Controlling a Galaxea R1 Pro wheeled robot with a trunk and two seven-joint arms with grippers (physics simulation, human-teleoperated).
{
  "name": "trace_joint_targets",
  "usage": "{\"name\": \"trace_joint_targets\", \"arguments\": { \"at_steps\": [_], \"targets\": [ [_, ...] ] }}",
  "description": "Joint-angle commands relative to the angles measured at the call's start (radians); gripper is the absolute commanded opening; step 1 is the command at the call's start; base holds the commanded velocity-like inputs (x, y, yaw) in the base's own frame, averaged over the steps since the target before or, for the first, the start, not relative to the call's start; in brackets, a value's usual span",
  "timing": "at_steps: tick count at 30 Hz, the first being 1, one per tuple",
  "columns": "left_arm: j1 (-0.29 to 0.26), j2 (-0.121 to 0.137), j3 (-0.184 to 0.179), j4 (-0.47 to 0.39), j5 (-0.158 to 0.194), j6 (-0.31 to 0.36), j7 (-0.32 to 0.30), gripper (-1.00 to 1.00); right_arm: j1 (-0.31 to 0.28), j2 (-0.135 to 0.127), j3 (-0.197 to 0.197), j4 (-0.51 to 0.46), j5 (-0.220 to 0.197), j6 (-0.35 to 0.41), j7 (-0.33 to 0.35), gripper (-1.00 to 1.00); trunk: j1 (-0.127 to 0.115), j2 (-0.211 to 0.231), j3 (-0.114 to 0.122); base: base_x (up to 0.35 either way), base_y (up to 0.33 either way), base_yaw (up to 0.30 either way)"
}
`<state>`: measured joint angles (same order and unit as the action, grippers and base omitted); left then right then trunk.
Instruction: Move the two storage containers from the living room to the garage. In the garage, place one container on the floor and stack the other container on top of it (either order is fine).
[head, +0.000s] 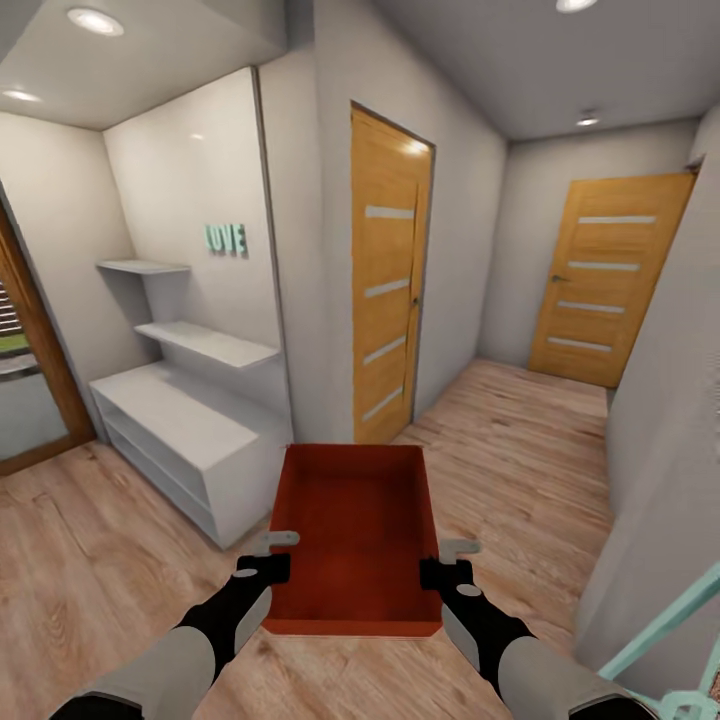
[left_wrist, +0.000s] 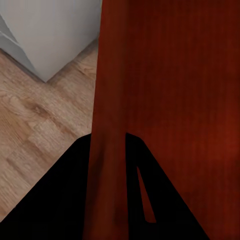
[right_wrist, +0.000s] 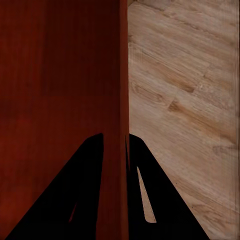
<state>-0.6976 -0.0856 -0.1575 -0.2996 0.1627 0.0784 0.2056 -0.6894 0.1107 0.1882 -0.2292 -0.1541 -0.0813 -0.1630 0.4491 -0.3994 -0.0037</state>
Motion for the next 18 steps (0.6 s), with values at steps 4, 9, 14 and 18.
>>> {"name": "trace_joint_targets", "arguments": {
  "at_steps": [4, 9, 14, 18],
  "targets": [
    [0.0, 0.0, 0.027, -0.023, -0.004, 0.006, 0.009, -1.0, 0.0, 0.003, 0.014, 0.003, -0.018, -0.005, 0.003, -1.0, 0.001, -0.001, 0.0, 0.323, 0.0, -0.283],
    [0.0, 0.0, 0.027, -0.023, -0.005, 0.006, 0.009, -1.0, 0.0, 0.003, 0.014, 0.003, -0.018, -0.005, 0.004, -1.0, 0.001, -0.001, 0.0, 0.323, 0.0, -0.284],
    [0.0, 0.0, 0.027, -0.023, -0.005, 0.006, 0.009, -1.0, 0.001, 0.002, 0.014, 0.002, -0.018, -0.004, 0.005, -1.0, 0.001, -0.001, 0.0, 0.323, 0.0, -0.284],
    [0.0, 0.0, 0.027, -0.023, -0.004, 0.006, 0.009, -1.0, 0.001, 0.002, 0.014, 0.002, -0.018, -0.004, 0.005, -1.0, 0.001, -0.001, 0.0, 0.323, 0.0, -0.284]
  ]
}}
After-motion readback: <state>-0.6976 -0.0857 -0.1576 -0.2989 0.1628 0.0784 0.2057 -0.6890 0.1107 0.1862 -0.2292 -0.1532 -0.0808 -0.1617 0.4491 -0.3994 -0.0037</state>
